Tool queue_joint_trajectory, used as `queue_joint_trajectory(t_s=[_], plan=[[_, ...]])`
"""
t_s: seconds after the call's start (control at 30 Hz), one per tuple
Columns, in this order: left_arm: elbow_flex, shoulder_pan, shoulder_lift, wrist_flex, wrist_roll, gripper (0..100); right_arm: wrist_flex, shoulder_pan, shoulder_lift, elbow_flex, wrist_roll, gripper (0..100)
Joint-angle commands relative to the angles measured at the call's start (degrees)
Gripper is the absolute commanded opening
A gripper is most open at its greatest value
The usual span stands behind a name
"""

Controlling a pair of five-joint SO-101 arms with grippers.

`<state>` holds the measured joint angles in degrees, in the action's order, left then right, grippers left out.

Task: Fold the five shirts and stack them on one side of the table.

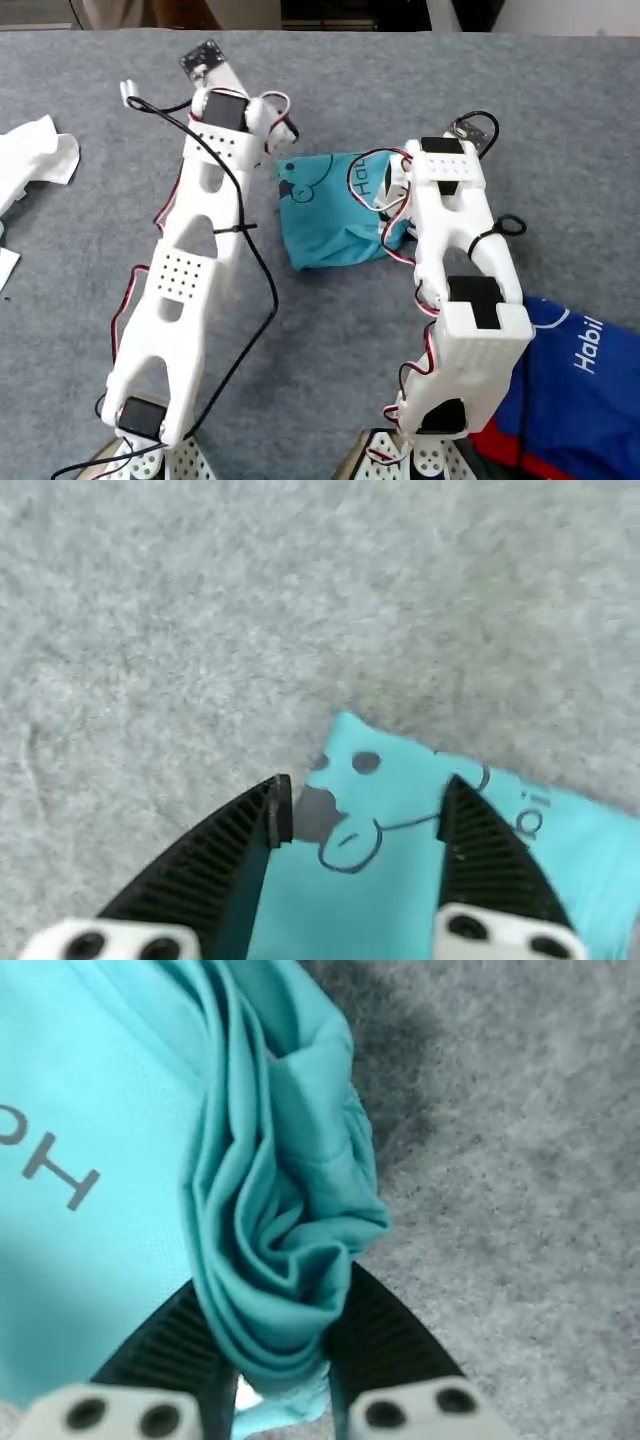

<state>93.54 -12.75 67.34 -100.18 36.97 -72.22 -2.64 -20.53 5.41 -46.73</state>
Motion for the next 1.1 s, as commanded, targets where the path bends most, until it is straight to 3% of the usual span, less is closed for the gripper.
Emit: queue_joint_trajectory(t_s=[0.0,0.3,0.6,0.9,1.07], plan=[[-0.3,-2.5,-2.7,-0.5,0.6,18,-0.4,1.3,0.2,-3.0,0.4,0.4],[-1.6,-2.7,9.6,3.8,0.5,17,-0.4,1.4,0.7,-3.1,0.4,0.4],[2.5,-3.1,9.9,4.7,0.5,18,-6.9,2.1,3.2,-8.5,0.6,0.4],[2.4,0.2,0.0,-0.6,0.2,24,-16.8,10.9,15.3,-10.7,8.4,0.4],[2.0,3.0,-8.4,-0.6,-3.5,24,-23.4,20.4,20.9,-10.5,15.0,0.4]])
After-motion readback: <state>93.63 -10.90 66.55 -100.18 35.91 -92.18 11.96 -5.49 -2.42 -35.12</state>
